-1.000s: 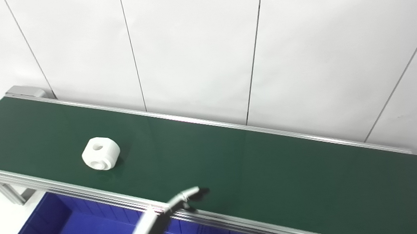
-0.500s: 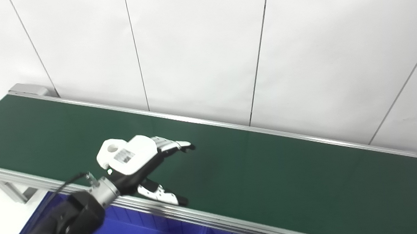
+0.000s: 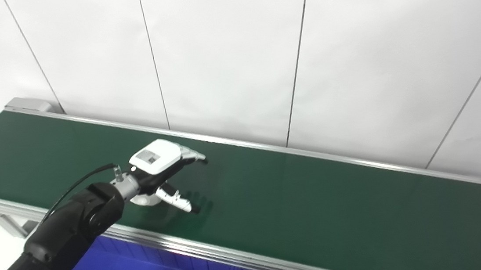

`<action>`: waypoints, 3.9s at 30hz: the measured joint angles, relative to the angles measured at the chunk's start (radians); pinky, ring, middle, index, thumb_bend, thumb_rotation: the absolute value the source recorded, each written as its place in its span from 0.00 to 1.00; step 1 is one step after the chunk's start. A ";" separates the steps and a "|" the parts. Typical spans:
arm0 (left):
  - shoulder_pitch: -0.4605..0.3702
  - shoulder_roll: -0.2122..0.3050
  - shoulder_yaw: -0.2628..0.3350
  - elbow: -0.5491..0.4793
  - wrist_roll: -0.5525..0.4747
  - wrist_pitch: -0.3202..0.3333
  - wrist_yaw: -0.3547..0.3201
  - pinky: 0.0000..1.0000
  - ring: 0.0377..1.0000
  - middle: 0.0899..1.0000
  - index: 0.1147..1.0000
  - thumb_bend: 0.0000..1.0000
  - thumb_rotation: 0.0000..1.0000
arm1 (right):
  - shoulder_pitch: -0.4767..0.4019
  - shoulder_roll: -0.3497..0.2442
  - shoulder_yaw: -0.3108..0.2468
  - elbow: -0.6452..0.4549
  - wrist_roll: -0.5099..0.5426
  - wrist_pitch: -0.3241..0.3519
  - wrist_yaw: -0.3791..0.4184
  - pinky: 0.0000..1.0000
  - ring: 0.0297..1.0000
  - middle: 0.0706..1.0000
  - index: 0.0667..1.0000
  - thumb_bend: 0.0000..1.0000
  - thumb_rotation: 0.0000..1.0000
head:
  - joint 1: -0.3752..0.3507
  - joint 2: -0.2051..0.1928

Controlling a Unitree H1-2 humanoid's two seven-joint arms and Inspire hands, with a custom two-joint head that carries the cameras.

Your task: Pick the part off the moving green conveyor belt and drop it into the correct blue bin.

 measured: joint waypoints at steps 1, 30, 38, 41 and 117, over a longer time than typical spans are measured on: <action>-0.002 0.001 -0.005 0.025 0.006 -0.003 0.013 0.83 0.81 0.80 0.77 0.86 0.65 | 0.000 0.000 0.000 0.000 0.001 0.000 0.000 1.00 0.99 1.00 0.97 0.84 1.00 | 0.000 0.000; -0.057 0.037 -0.144 0.132 0.113 0.064 0.134 0.59 0.58 0.58 0.49 0.60 0.10 | 0.012 -0.006 0.019 -0.026 0.007 0.000 -0.016 1.00 0.99 1.00 0.99 0.85 1.00 | -0.011 0.018; -0.085 0.033 -0.170 0.125 0.135 0.110 0.104 0.45 0.36 0.36 0.46 0.52 0.00 | 0.020 -0.010 0.026 -0.030 0.011 0.000 -0.018 1.00 0.98 1.00 0.99 0.84 1.00 | -0.020 0.028; -0.080 0.034 -0.172 0.108 0.134 0.113 0.088 0.42 0.33 0.42 0.42 0.53 0.00 | 0.023 -0.010 0.026 -0.034 0.008 0.000 -0.021 1.00 0.98 1.00 0.99 0.82 1.00 | -0.020 0.029; 0.585 -0.006 0.153 -0.841 0.016 0.319 -0.501 0.74 0.82 0.83 0.80 0.95 0.61 | -0.008 -0.067 0.042 -0.183 0.052 0.141 -0.035 0.87 0.87 0.91 0.89 0.83 0.93 | -0.032 0.250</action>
